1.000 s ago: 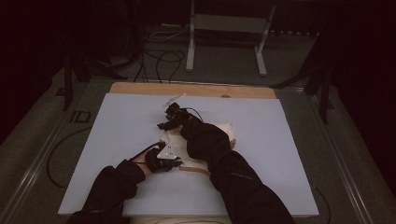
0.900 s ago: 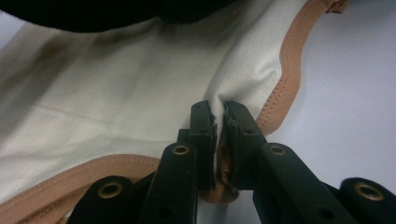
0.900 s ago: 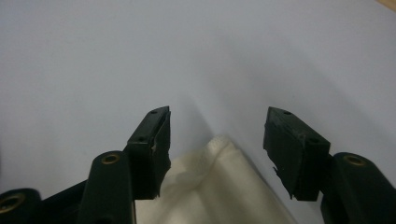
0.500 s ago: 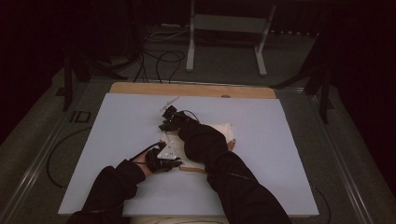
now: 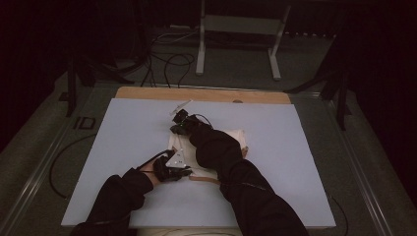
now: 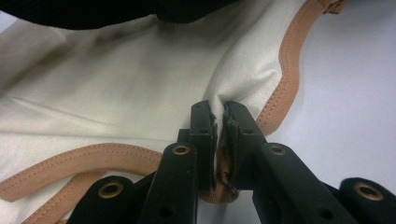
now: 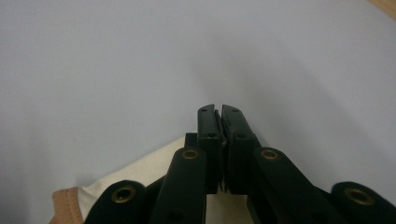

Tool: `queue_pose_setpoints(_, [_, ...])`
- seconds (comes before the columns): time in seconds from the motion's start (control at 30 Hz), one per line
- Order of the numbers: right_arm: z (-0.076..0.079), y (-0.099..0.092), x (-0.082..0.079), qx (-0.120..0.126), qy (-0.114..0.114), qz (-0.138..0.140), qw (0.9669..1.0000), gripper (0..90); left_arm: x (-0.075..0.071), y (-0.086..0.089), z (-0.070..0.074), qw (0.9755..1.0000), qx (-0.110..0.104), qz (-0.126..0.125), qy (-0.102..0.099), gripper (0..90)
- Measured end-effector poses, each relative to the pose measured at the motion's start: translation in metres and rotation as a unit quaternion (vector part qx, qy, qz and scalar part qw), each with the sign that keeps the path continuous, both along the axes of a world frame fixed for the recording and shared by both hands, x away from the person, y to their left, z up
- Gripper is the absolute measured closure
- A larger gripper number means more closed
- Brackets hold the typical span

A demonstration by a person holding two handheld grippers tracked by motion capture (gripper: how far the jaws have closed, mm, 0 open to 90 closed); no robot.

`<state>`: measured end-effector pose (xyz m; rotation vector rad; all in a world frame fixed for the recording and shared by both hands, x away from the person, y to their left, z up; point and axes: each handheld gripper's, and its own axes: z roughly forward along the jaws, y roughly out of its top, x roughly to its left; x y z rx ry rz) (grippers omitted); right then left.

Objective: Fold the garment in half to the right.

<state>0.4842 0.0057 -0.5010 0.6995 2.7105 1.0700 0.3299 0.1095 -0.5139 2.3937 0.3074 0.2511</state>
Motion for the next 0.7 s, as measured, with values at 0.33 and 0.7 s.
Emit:
queue_pose_setpoints(0.33, [0.014,-0.010,-0.005,0.013,-0.022,0.005,0.9997,87.3,-0.003,-0.002,0.004,0.9999,0.004,-0.003,-0.010,82.7])
queue_pose_setpoints(0.7, [0.023,-0.013,-0.008,0.021,-0.019,0.001,0.9996,87.4,-0.006,-0.003,0.009,0.9998,0.005,-0.007,-0.018,82.7])
